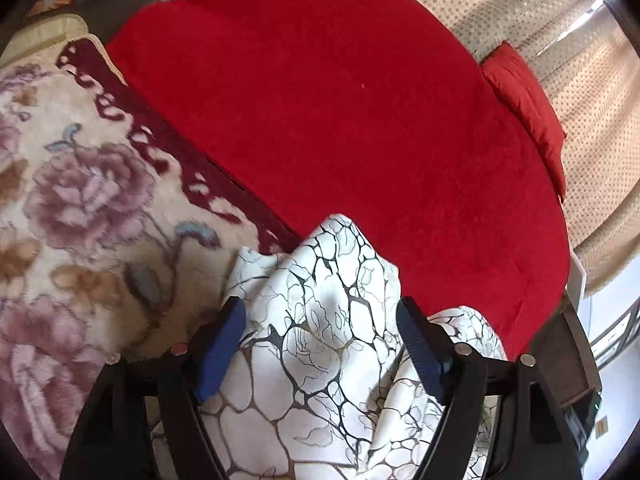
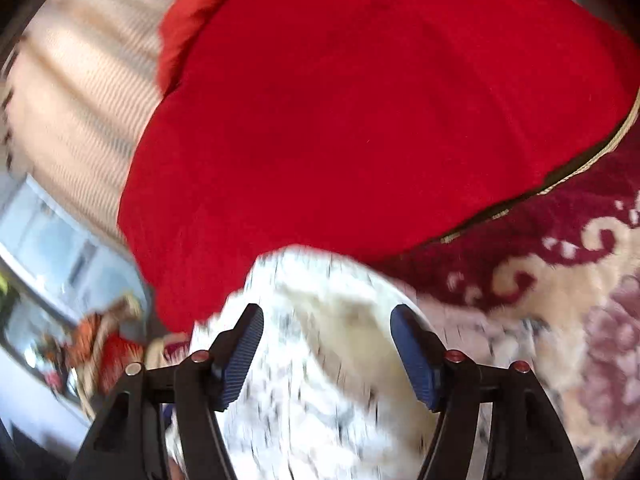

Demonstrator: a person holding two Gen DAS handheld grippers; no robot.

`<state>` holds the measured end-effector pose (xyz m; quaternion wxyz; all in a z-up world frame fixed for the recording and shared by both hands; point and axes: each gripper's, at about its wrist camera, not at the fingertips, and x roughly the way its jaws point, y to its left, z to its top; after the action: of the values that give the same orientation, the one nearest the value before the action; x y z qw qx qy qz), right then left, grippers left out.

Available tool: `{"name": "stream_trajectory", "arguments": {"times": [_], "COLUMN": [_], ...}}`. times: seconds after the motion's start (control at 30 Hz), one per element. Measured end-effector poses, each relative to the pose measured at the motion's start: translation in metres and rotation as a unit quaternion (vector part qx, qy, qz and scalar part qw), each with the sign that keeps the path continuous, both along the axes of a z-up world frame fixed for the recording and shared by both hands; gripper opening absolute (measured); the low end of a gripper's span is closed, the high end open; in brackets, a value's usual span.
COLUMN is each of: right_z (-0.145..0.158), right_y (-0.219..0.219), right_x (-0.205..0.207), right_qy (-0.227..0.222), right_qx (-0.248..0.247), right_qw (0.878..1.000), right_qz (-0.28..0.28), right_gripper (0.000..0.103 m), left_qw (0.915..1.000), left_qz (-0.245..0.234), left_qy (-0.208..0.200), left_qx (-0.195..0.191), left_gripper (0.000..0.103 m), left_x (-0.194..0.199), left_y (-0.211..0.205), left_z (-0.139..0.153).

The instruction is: Fold large clothes

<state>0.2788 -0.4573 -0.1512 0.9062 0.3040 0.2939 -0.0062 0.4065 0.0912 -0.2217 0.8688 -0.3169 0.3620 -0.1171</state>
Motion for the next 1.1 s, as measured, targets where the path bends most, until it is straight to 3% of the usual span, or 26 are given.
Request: {"name": "stream_trajectory", "arguments": {"times": [0.07, 0.13, 0.2, 0.3, 0.37, 0.43, 0.47, 0.5, 0.53, 0.6, 0.73, 0.8, 0.9, 0.97, 1.1], "right_z": [-0.003, -0.01, -0.019, -0.036, -0.031, -0.033, -0.032, -0.03, -0.026, -0.017, -0.026, -0.031, -0.037, -0.039, -0.011], "right_y": [0.013, 0.026, 0.027, 0.025, 0.03, 0.034, 0.032, 0.028, 0.024, 0.02, 0.012, -0.018, -0.06, -0.066, -0.053], "right_x": [-0.013, -0.021, -0.023, -0.01, -0.01, -0.002, -0.001, -0.002, -0.005, -0.011, 0.002, -0.003, -0.025, -0.032, -0.042], "right_qy": [0.022, 0.034, 0.046, 0.101, 0.101, 0.121, 0.126, 0.123, 0.108, 0.081, 0.11, 0.086, 0.065, 0.064, 0.015], "right_qx": [-0.044, -0.074, -0.082, -0.083, -0.082, -0.08, -0.075, -0.063, -0.042, -0.013, -0.06, -0.032, 0.017, 0.036, -0.002], "right_qw": [0.999, 0.996, 0.995, 0.991, 0.989, 0.985, 0.985, 0.986, 0.988, 0.989, 0.991, 0.996, 0.992, 0.992, 0.998], "right_qz": [0.018, 0.022, 0.018, 0.041, 0.065, 0.094, 0.091, 0.091, 0.101, 0.125, 0.052, -0.014, -0.109, -0.098, -0.066], "right_gripper": [0.07, 0.069, 0.065, 0.055, 0.054, 0.054, 0.054, 0.054, 0.054, 0.054, 0.055, 0.053, 0.054, 0.054, 0.054], "left_qw": [0.9993, 0.999, 0.999, 0.9984, 0.9981, 0.9975, 0.9971, 0.9969, 0.9969, 0.9976, 0.9973, 0.9971, 0.9949, 0.9946, 0.9901], "left_qz": [-0.001, -0.002, 0.0, -0.017, -0.023, -0.028, -0.027, -0.025, -0.026, -0.029, -0.016, -0.002, 0.035, 0.06, 0.104], "left_qy": [0.036, 0.035, 0.041, 0.053, 0.052, 0.049, 0.047, 0.043, 0.036, 0.019, -0.02, -0.032, -0.04, -0.041, -0.045], "left_qx": [-0.007, -0.028, -0.018, 0.007, 0.022, 0.042, 0.054, 0.062, 0.065, 0.06, 0.069, 0.069, 0.085, 0.074, 0.083], "left_gripper": [0.084, 0.084, 0.084, 0.084, 0.084, 0.066, 0.05, 0.039, 0.035, 0.011, 0.008, 0.006, 0.005, 0.005, 0.005], "left_x": [0.014, 0.019, 0.023, 0.034, 0.037, 0.04, 0.041, 0.041, 0.041, 0.039, 0.031, 0.027, 0.023, 0.021, 0.014], "left_y": [-0.004, -0.006, -0.01, -0.023, -0.027, -0.035, -0.039, -0.041, -0.042, -0.043, -0.04, -0.034, -0.022, -0.011, 0.003], "left_z": [-0.007, -0.009, -0.009, -0.013, -0.014, -0.014, -0.013, -0.012, -0.01, -0.004, 0.013, 0.017, 0.02, 0.02, 0.024]}}
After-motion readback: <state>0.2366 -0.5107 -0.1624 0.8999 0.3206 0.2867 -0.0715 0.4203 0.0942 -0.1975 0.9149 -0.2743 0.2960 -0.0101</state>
